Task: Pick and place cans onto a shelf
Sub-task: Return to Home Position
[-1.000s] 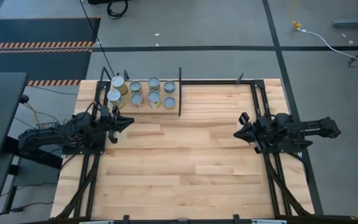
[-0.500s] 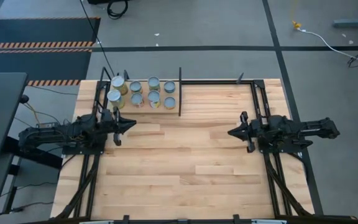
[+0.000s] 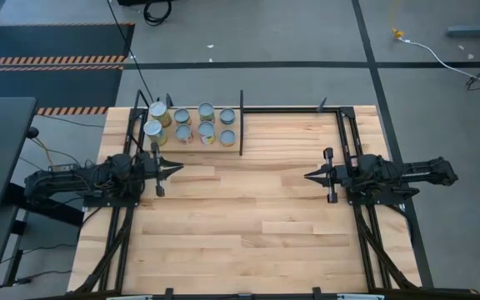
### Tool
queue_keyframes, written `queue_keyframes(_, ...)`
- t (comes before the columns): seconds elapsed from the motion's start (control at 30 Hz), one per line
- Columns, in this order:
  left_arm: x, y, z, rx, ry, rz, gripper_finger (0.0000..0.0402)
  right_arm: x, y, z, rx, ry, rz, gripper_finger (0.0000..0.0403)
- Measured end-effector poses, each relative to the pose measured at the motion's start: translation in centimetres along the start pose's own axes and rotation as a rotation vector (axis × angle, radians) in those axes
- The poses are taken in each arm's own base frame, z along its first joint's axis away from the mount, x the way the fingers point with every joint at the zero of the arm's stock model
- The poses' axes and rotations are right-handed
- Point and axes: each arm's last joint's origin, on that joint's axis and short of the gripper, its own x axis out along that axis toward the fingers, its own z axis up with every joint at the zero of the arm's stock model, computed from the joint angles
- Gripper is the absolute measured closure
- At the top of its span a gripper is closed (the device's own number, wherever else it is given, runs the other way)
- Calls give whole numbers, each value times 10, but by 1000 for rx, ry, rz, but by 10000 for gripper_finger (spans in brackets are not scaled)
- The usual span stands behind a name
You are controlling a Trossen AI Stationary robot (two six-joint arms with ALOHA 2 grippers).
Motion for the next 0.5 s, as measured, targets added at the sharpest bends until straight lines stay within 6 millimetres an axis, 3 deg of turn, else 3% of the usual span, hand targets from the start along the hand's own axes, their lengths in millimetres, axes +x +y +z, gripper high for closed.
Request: queue_keyframes(0.5,-3,1,0,11,-9,22,365,0,0,0,-6,0,1,374)
